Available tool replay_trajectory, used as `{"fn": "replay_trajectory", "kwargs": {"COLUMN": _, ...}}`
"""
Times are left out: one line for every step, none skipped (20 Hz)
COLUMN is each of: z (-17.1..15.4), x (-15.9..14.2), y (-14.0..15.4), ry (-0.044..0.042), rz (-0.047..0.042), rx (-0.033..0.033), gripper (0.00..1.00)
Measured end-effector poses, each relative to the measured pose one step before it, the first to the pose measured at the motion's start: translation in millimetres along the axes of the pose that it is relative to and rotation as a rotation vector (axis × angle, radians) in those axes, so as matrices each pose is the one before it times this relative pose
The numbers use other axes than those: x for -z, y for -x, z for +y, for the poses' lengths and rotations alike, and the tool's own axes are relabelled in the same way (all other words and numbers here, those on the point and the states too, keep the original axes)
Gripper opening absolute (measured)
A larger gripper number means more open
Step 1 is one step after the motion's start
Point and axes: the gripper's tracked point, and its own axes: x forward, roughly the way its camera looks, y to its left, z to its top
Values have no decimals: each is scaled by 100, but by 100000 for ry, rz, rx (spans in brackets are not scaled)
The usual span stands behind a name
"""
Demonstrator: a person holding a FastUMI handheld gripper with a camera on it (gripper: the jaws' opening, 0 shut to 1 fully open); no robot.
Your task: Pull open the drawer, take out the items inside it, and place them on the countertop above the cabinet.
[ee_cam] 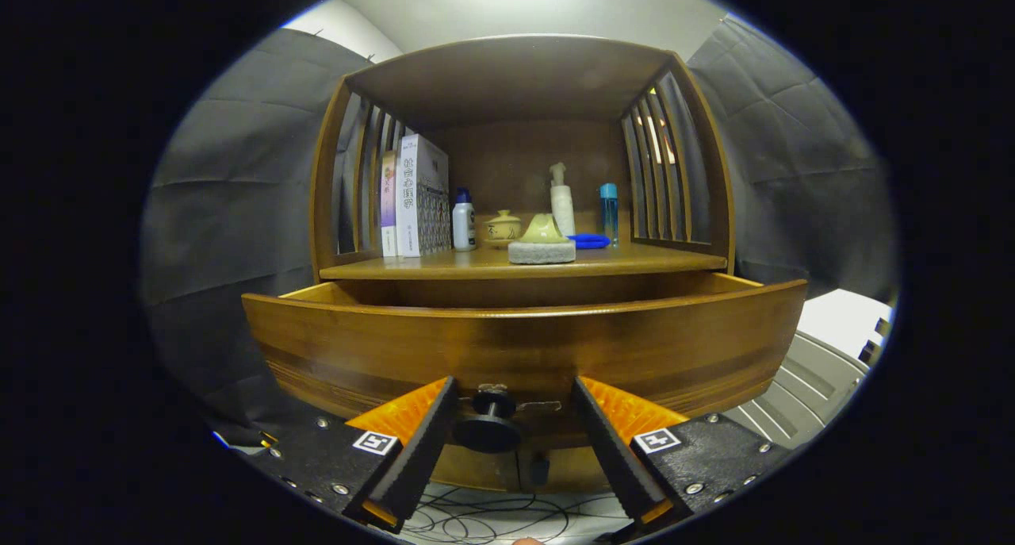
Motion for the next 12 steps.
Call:
{"fn": "replay_trajectory", "kwargs": {"z": -27, "x": -264, "y": -70, "ry": 492, "rz": -549, "rx": 471, "gripper": 93}}
{"fn": "replay_trajectory", "kwargs": {"z": 48, "x": 130, "y": -264, "ry": -165, "rz": 614, "rx": 222, "gripper": 93}}
{"fn": "replay_trajectory", "kwargs": {"z": -42, "x": -234, "y": -405, "ry": -137, "rz": -160, "rx": 141, "gripper": 93}}
{"fn": "replay_trajectory", "kwargs": {"z": 8, "x": -6, "y": -245, "ry": -201, "rz": 317, "rx": -53, "gripper": 93}}
{"fn": "replay_trajectory", "kwargs": {"z": -40, "x": -66, "y": -366, "ry": 280, "rz": -176, "rx": -94, "gripper": 93}}
{"fn": "replay_trajectory", "kwargs": {"z": -43, "x": 59, "y": -257, "ry": 443, "rz": 443, "rx": -146, "gripper": 93}}
{"fn": "replay_trajectory", "kwargs": {"z": -4, "x": -132, "y": -191, "ry": 195, "rz": 19, "rx": 111, "gripper": 93}}
{"fn": "replay_trajectory", "kwargs": {"z": -13, "x": -30, "y": -209, "ry": -321, "rz": 469, "rx": 97, "gripper": 93}}
{"fn": "replay_trajectory", "kwargs": {"z": -13, "x": -87, "y": -220, "ry": -817, "rz": -17, "rx": 289, "gripper": 93}}
{"fn": "replay_trajectory", "kwargs": {"z": 35, "x": -43, "y": -177, "ry": -256, "rz": 138, "rx": 273, "gripper": 93}}
{"fn": "replay_trajectory", "kwargs": {"z": -14, "x": -37, "y": -279, "ry": 200, "rz": 69, "rx": 332, "gripper": 93}}
{"fn": "replay_trajectory", "kwargs": {"z": -16, "x": -37, "y": -96, "ry": 372, "rz": 34, "rx": 339, "gripper": 92}}
